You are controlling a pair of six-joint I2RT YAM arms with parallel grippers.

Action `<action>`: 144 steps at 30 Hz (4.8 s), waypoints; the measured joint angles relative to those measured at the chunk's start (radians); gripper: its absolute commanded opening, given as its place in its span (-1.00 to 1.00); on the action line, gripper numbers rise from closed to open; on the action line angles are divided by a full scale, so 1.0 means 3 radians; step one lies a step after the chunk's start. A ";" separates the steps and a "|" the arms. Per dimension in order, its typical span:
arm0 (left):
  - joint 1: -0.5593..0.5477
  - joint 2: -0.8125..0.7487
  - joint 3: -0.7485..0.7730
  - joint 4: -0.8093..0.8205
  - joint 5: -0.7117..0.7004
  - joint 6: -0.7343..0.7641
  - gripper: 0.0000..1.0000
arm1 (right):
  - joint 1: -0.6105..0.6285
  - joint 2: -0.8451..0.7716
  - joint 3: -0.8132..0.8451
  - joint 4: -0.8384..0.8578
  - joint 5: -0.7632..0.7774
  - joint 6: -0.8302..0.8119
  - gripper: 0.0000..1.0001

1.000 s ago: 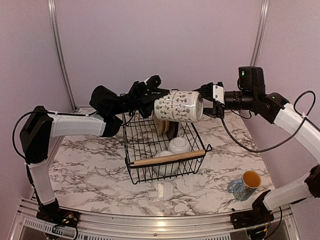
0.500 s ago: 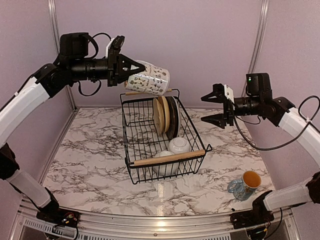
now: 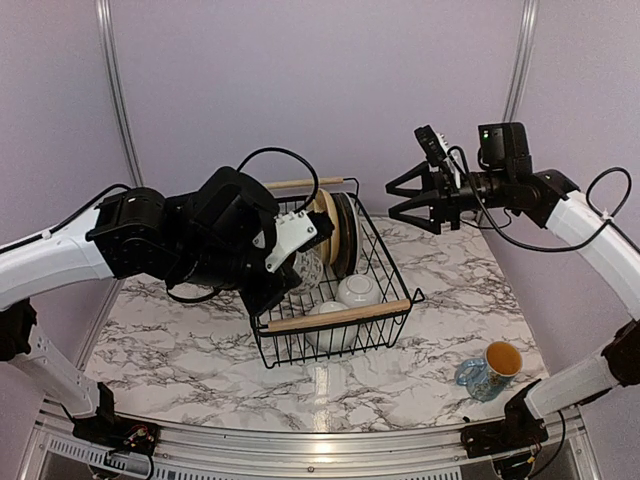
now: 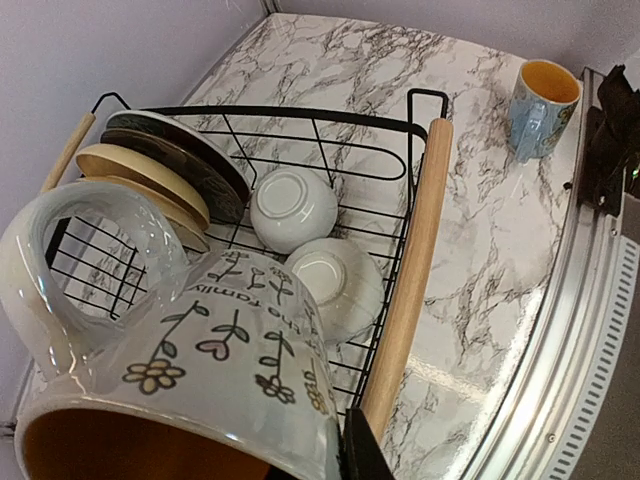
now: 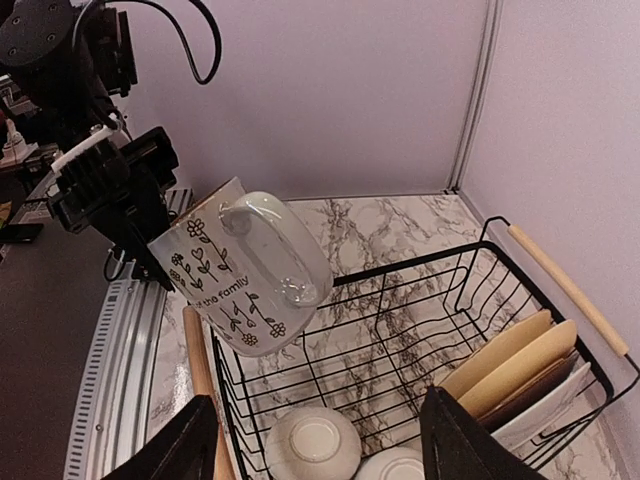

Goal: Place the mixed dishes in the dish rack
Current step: Pass from the left arm to the right, then turn the cup upside down over the dish rack.

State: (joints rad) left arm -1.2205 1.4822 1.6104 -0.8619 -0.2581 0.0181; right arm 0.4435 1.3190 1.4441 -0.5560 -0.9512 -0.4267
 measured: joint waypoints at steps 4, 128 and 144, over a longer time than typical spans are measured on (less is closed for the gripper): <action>-0.0308 0.0128 -0.0009 -0.0010 -0.0645 0.0383 -1.00 | 0.0123 0.0114 0.0000 -0.0023 -0.0061 0.0200 0.29; -0.1382 -0.2598 -0.1676 0.2327 -0.3067 0.0278 0.15 | 0.1278 0.2846 0.1249 0.0469 0.2333 0.1673 -1.00; -0.1382 -0.2581 -0.1675 0.2230 -0.2989 0.0161 0.16 | 0.1253 0.2956 0.1217 0.0954 0.2688 0.1723 -1.00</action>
State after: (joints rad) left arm -1.6352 0.7078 1.1080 -0.1928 -1.1549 0.0666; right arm 0.8192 2.2059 1.8091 -0.2699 -0.1448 0.0902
